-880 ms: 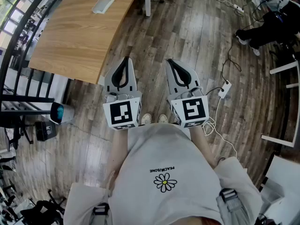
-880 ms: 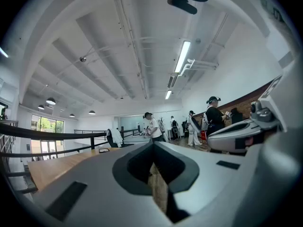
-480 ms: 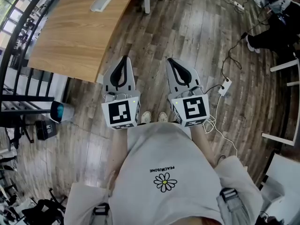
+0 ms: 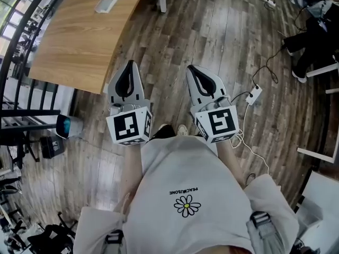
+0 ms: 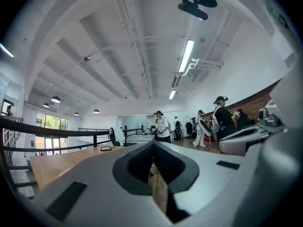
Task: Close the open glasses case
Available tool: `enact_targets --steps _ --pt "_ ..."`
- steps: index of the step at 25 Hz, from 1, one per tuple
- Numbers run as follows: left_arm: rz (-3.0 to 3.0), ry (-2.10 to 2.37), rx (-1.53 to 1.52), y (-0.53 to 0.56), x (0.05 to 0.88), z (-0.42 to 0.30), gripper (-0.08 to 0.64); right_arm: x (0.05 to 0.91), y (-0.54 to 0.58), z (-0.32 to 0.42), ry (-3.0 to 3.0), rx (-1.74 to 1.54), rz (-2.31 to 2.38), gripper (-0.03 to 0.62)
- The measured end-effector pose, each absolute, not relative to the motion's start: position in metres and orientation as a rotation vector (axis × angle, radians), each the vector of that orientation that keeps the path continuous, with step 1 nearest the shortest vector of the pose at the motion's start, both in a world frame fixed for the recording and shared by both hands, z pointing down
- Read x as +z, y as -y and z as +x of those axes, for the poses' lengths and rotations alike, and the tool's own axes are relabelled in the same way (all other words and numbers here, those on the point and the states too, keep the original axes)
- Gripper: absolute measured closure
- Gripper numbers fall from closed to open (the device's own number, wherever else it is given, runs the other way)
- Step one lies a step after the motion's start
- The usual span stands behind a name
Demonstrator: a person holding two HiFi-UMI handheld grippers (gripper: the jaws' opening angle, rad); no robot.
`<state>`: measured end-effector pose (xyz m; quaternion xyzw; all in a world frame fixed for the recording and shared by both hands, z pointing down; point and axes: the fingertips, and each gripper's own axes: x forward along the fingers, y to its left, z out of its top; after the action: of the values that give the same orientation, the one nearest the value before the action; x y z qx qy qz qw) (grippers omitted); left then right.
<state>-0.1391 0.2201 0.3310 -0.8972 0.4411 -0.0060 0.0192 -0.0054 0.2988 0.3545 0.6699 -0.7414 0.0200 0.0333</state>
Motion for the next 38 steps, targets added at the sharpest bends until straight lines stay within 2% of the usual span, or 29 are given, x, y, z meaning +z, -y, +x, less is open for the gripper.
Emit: enact_targets --steps 7,15,18,27,38 --pt "-2.794 -1.421 0.042 -0.203 0.339 -0.122 0.545 0.366 -0.293 0.019 2.318 0.093 2.032 0.586" --pt "-2.791 -1.421 0.149 -0.122 0.343 -0.089 0.545 0.363 -0.222 0.045 2.338 -0.028 1.960 0.586" --pt "-2.775 -1.408 0.190 -0.070 0.343 -0.072 0.545 0.362 -0.172 0.052 2.329 -0.108 1.900 0.586" --pt "-2.755 -1.388 0.131 0.075 0.352 -0.025 0.545 0.373 -0.009 0.076 2.359 -0.066 1.764 0.586" --pt "-2.695 -1.480 0.150 0.234 0.314 0.009 0.543 0.326 0.188 0.109 2.483 -0.134 1.707 0.586"
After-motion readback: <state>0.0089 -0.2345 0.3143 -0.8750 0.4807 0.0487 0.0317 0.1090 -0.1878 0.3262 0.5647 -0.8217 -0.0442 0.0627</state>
